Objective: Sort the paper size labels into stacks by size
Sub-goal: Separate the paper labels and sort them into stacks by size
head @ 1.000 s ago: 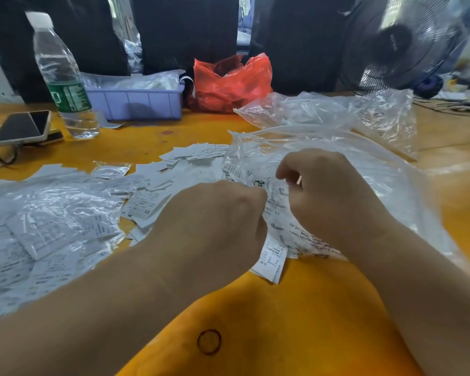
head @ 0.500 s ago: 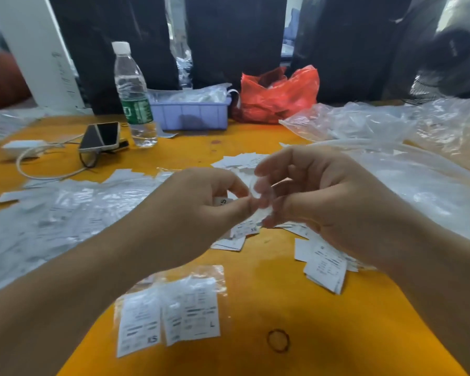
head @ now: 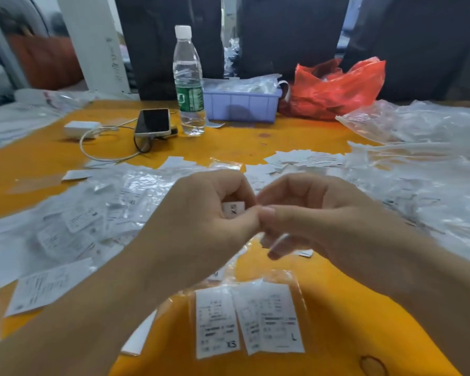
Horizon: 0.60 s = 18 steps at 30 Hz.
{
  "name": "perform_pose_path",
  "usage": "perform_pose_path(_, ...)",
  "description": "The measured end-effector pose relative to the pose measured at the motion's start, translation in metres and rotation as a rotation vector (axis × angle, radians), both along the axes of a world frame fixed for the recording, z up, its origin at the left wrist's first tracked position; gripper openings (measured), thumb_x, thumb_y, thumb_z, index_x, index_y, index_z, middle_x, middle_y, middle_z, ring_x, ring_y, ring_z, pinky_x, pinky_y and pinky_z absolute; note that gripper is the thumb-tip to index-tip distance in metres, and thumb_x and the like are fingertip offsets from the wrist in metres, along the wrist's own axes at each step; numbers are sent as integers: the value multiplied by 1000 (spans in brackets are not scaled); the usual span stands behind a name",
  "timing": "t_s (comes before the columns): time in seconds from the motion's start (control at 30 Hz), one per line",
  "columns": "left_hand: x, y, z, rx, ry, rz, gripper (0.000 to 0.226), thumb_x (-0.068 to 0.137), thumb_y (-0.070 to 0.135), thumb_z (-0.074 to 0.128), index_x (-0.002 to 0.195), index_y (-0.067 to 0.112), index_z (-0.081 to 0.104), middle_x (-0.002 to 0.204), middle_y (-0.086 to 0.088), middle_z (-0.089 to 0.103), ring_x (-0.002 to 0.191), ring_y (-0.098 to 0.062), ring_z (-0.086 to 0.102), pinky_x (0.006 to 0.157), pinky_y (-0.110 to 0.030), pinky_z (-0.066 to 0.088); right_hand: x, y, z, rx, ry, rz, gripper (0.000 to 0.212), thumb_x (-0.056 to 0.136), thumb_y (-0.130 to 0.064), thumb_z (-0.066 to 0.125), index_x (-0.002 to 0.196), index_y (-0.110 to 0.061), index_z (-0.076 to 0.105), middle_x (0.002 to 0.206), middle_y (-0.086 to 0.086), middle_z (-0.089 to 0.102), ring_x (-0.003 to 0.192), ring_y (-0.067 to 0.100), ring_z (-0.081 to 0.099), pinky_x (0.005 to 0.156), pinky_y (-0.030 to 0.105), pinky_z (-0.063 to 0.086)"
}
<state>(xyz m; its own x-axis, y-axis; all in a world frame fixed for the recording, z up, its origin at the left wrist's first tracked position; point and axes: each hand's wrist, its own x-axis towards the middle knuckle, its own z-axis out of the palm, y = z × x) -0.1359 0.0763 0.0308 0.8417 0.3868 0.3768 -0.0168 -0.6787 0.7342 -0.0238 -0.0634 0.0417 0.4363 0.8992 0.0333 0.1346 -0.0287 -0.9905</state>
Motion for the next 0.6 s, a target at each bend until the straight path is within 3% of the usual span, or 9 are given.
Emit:
perform_pose_path(0.17, -5, 2, -4, -12, 22, -1, 21, 78, 42, 78, 72, 26, 65, 56, 10, 57, 44, -2, 48, 40, -10, 33, -1, -4, -11, 62, -1, -24, 12, 73, -12, 80, 83, -10, 73, 72, 9, 70, 60, 17, 64, 59, 25, 54)
perform_pose_path(0.3, -5, 7, -3, -215, -11, -22, 31, 71, 57, 76, 79, 29, 66, 49, 5, 50, 40, -5, 41, 39, -18, 36, 1, -4, -16, 94, -16, -75, 17, 66, -6, 75, 80, -15, 72, 70, 13, 70, 55, 19, 61, 56, 23, 52)
perform_pose_path(0.37, -3, 8, -3, -303, -10, -21, 34, 71, 60, 75, 81, 29, 66, 49, -2, 46, 39, -11, 38, 37, -21, 34, 1, -3, -15, 114, 10, -94, 23, 61, -2, 86, 77, -12, 73, 68, 15, 69, 53, 20, 59, 54, 23, 51)
perform_pose_path(0.43, -3, 7, -3, -369, 23, -25, 38, 68, 63, 68, 80, 28, 66, 50, -9, 48, 38, -14, 41, 36, -22, 38, 0, -3, -13, 135, 31, -98, 18, 58, -10, 82, 72, -10, 72, 64, 14, 67, 51, 21, 57, 52, 23, 51)
perform_pose_path(0.6, -1, 3, -4, -473, 72, -29, 48, 64, 69, 59, 77, 23, 66, 43, 6, 49, 33, -12, 46, 34, -20, 39, -2, -4, -12, 164, 13, -66, 10, 68, -12, 81, 68, -15, 71, 59, 6, 64, 52, 17, 54, 50, 23, 49)
